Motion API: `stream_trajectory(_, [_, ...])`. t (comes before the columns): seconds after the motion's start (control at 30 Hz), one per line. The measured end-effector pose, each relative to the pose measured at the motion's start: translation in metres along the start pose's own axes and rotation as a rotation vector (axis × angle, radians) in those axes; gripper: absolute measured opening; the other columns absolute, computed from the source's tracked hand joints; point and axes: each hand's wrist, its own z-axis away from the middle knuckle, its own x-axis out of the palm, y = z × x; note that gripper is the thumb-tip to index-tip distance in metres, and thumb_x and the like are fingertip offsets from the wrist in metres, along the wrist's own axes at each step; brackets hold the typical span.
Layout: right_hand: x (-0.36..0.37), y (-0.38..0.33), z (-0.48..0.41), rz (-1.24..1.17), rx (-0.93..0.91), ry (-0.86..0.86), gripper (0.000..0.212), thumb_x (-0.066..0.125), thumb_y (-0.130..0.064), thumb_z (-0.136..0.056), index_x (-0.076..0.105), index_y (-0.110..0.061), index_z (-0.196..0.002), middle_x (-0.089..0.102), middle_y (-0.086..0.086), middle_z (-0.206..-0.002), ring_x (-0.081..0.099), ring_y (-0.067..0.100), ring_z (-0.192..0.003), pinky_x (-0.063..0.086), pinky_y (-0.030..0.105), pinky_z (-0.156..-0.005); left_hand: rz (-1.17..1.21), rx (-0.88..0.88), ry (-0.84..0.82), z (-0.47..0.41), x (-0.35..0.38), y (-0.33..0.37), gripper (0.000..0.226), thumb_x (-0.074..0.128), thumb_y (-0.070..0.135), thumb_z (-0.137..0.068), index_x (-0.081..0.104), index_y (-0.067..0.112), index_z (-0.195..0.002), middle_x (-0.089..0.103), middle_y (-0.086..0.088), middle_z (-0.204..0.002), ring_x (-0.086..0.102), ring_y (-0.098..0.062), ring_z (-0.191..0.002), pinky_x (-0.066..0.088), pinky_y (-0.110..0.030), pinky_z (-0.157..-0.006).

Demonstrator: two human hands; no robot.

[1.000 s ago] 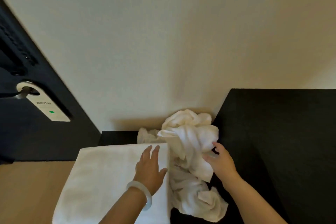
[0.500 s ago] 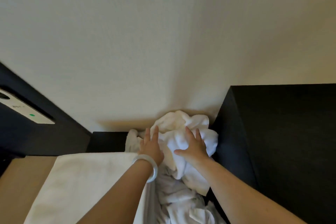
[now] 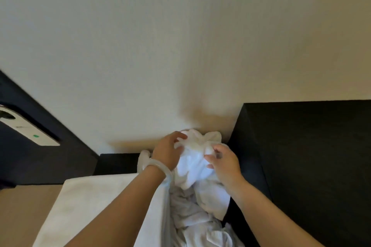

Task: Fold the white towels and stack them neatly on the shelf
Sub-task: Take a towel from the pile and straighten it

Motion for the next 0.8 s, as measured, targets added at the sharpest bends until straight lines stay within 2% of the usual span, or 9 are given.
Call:
stream_trajectory(0.07, [-0.030, -0.030, 0.016, -0.099, -0.015, 0.035, 0.005, 0.067, -0.007, -0.090, 0.066, -0.005, -0.094, 0.066, 0.017, -0.100, 0.065, 0.021, -0.085, 0.060, 0.039, -0.077, 0.055, 0.122, 0.030, 0.005, -0.026, 0.036, 0.032, 0.058, 0.005, -0.089, 0.064, 0.027, -0.111, 0.059, 0.010, -0.088, 0.056, -0.012, -0.078, 0.041, -0.016, -0.064])
stream_trajectory(0.2, [-0.107, -0.094, 0.049, -0.207, -0.097, 0.110, 0.009, 0.061, -0.007, -0.094, 0.070, -0.010, -0.095, 0.071, 0.008, -0.095, 0.068, 0.021, -0.089, 0.060, 0.027, -0.070, 0.092, 0.330, 0.112, 0.015, -0.069, 0.107, 0.033, 0.064, 0.001, -0.084, 0.068, 0.027, -0.104, 0.063, 0.004, -0.094, 0.053, -0.004, -0.074, 0.041, -0.008, -0.066])
stream_trajectory(0.27, [-0.146, -0.120, 0.065, -0.255, -0.121, 0.145, 0.012, 0.062, -0.010, -0.094, 0.070, -0.016, -0.100, 0.072, 0.003, -0.100, 0.069, 0.020, -0.092, 0.059, 0.033, -0.076, 0.106, 0.415, 0.151, 0.024, -0.083, 0.143, 0.031, 0.064, 0.000, -0.084, 0.067, 0.029, -0.096, 0.064, 0.006, -0.095, 0.052, 0.001, -0.075, 0.039, -0.005, -0.067])
stream_trajectory(0.37, [-0.207, -0.154, 0.088, -0.312, -0.194, 0.186, 0.014, 0.063, -0.013, -0.093, 0.070, -0.017, -0.104, 0.073, 0.004, -0.102, 0.070, 0.020, -0.093, 0.057, 0.036, -0.081, 0.102, 0.542, 0.192, 0.041, -0.091, 0.200, 0.026, 0.062, 0.001, -0.087, 0.071, 0.024, -0.093, 0.064, 0.009, -0.092, 0.050, 0.011, -0.075, 0.036, -0.002, -0.068])
stream_trajectory(0.5, [-0.295, -0.178, 0.113, -0.298, -0.335, 0.247, 0.016, 0.061, -0.017, -0.092, 0.069, -0.018, -0.107, 0.074, -0.001, -0.099, 0.069, 0.018, -0.091, 0.054, 0.037, -0.083, 0.099, 0.671, 0.249, 0.058, -0.073, 0.278, 0.021, 0.061, 0.002, -0.091, 0.073, 0.017, -0.099, 0.061, 0.007, -0.092, 0.049, 0.009, -0.073, 0.036, -0.002, -0.068])
stream_trajectory(0.63, [-0.392, -0.156, 0.110, -0.112, -0.390, 0.307, 0.013, 0.064, -0.017, -0.090, 0.070, -0.020, -0.101, 0.073, 0.000, -0.090, 0.065, 0.024, -0.086, 0.052, 0.040, -0.083, 0.102, 0.704, 0.275, 0.068, -0.013, 0.331, 0.021, 0.059, 0.002, -0.091, 0.073, 0.017, -0.097, 0.057, 0.012, -0.088, 0.047, 0.005, -0.074, 0.036, -0.004, -0.069])
stream_trajectory(0.7, [-0.435, -0.127, 0.093, -0.023, -0.297, 0.317, 0.011, 0.066, -0.015, -0.089, 0.070, -0.018, -0.099, 0.072, 0.004, -0.092, 0.065, 0.026, -0.087, 0.051, 0.041, -0.085, 0.060, 0.650, 0.248, 0.067, 0.030, 0.341, 0.027, 0.054, -0.001, -0.092, 0.072, 0.019, -0.094, 0.055, 0.015, -0.087, 0.045, 0.003, -0.075, 0.036, -0.008, -0.069])
stream_trajectory(0.8, [-0.473, -0.071, 0.061, 0.063, -0.129, 0.299, 0.010, 0.069, -0.009, -0.087, 0.070, -0.016, -0.095, 0.070, 0.004, -0.092, 0.065, 0.021, -0.086, 0.050, 0.034, -0.079, -0.034, 0.535, 0.181, 0.061, 0.096, 0.340, 0.030, 0.051, -0.002, -0.093, 0.071, 0.020, -0.095, 0.055, 0.013, -0.090, 0.045, -0.003, -0.079, 0.036, -0.009, -0.070])
